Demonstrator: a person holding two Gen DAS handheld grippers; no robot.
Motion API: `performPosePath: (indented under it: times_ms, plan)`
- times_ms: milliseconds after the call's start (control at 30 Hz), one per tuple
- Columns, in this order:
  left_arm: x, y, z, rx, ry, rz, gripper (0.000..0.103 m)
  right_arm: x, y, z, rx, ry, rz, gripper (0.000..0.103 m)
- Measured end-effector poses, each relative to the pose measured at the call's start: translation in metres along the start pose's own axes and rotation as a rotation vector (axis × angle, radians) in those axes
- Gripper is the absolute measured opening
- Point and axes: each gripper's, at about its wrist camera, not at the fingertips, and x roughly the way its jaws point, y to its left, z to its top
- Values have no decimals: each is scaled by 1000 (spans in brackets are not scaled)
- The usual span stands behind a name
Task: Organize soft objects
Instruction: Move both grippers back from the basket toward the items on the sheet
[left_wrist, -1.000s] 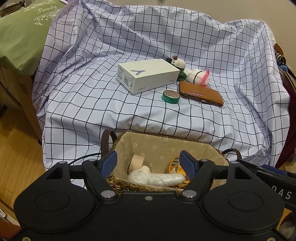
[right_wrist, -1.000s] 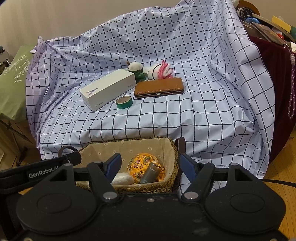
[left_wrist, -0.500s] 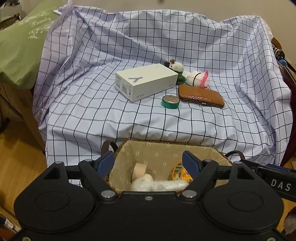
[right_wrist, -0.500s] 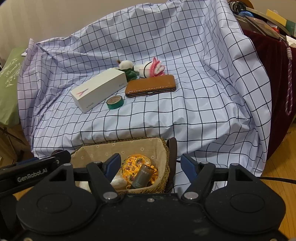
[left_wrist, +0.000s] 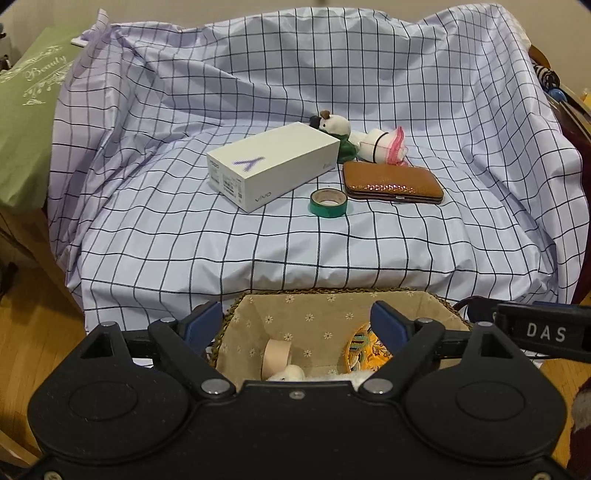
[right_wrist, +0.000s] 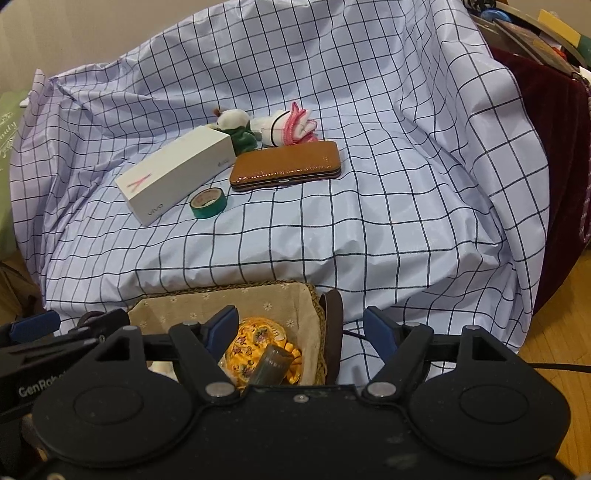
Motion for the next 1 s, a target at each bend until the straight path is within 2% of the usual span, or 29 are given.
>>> performPosePath:
  times_ms: [467,1000]
  plan:
    - [43,8,34,14,55,-8,84,47,4,51,-31,33,-41,75]
    - [103,15,76,5,79,-14,84,105,16,129,-58,-6,-82,77]
